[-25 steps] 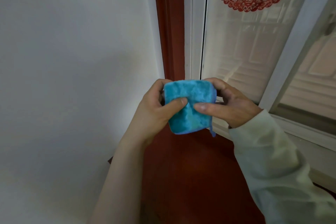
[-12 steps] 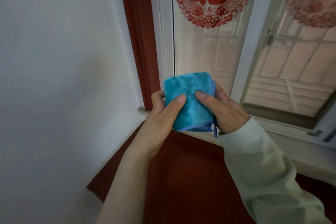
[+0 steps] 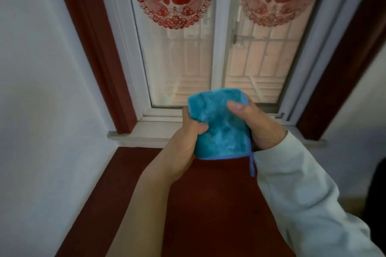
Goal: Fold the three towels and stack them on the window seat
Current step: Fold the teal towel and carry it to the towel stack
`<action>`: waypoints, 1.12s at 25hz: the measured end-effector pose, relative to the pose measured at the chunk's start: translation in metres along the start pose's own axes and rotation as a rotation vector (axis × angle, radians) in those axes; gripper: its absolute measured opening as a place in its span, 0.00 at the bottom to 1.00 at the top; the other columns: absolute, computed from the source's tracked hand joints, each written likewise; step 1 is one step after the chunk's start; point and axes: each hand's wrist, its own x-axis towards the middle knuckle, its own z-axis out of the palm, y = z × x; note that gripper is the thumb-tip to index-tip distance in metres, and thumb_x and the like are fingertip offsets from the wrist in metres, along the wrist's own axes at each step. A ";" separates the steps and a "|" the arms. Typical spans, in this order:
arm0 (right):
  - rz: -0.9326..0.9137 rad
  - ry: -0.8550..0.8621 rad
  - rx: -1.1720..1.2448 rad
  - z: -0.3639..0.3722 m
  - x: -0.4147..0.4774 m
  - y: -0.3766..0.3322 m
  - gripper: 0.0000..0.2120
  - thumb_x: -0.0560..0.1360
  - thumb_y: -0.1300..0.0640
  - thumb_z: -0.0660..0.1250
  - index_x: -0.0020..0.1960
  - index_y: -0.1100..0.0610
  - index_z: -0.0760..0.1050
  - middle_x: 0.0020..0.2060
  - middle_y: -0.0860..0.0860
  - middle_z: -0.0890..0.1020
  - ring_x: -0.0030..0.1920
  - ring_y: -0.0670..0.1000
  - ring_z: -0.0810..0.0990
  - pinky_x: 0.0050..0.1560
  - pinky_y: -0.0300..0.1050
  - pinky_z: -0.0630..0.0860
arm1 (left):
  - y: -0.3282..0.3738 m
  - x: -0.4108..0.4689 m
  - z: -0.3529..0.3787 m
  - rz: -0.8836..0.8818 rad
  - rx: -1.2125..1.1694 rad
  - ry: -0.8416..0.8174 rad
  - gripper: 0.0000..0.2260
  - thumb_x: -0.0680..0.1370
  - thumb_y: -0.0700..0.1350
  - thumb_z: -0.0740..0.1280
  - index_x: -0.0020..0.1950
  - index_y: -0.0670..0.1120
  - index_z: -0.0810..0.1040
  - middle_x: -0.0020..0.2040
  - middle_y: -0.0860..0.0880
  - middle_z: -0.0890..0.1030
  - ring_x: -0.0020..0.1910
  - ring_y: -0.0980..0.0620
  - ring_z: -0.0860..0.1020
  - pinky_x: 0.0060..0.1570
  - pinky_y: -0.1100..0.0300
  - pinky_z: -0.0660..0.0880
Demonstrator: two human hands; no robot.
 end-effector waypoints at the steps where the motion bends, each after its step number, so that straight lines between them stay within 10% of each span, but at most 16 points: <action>1: -0.010 0.029 -0.020 -0.004 -0.011 -0.001 0.42 0.65 0.52 0.79 0.71 0.67 0.63 0.64 0.72 0.74 0.64 0.70 0.75 0.64 0.68 0.72 | -0.004 -0.002 0.006 -0.026 -0.001 -0.060 0.26 0.72 0.43 0.61 0.70 0.49 0.69 0.63 0.47 0.83 0.61 0.50 0.83 0.63 0.48 0.77; 8: -0.159 0.366 -0.150 -0.036 -0.100 -0.031 0.20 0.70 0.65 0.68 0.62 0.62 0.72 0.50 0.61 0.84 0.50 0.58 0.85 0.47 0.51 0.82 | -0.022 0.001 0.078 0.046 0.217 -0.275 0.25 0.70 0.43 0.64 0.67 0.56 0.70 0.61 0.51 0.81 0.58 0.55 0.83 0.59 0.52 0.79; 28: -0.510 1.258 -0.410 -0.081 -0.615 -0.131 0.20 0.73 0.62 0.72 0.63 0.58 0.73 0.56 0.60 0.83 0.57 0.59 0.83 0.53 0.54 0.81 | -0.125 -0.222 0.500 0.026 0.066 -1.114 0.14 0.77 0.47 0.69 0.62 0.49 0.78 0.57 0.47 0.85 0.56 0.47 0.85 0.55 0.48 0.83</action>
